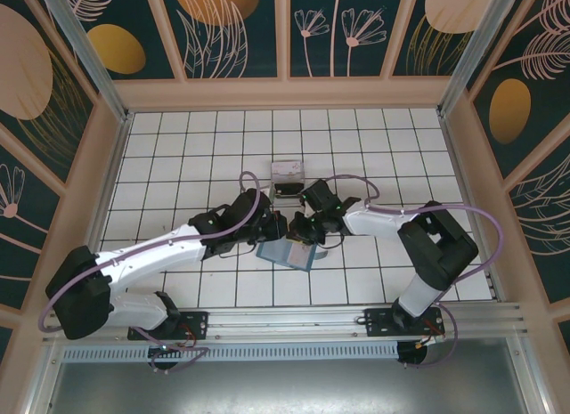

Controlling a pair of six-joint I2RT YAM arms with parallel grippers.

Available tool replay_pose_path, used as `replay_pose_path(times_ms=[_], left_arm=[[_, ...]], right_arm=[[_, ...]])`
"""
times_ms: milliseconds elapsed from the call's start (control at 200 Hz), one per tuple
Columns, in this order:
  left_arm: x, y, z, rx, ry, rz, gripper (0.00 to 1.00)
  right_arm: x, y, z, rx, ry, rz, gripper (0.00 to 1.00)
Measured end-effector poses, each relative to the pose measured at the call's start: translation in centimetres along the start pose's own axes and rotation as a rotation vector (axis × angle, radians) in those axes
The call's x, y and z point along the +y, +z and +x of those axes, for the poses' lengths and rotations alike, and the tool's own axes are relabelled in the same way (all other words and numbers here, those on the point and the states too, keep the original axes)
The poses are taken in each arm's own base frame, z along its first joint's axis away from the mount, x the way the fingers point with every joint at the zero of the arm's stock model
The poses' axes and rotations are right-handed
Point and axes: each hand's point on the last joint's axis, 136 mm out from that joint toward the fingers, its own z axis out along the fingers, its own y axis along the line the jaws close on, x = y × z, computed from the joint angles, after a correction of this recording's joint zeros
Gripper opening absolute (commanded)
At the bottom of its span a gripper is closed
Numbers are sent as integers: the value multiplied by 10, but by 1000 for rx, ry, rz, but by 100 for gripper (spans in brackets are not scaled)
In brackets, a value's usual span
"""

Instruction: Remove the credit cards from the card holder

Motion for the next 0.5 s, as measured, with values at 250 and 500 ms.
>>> replay_pose_path(times_ms=[250, 500], left_arm=[[0, 18, 15, 97, 21, 5, 11], [8, 52, 29, 197, 25, -39, 10]], right_arm=[[-29, -16, -4, -40, 64, 25, 17], [-28, -46, -14, -133, 71, 4, 17]])
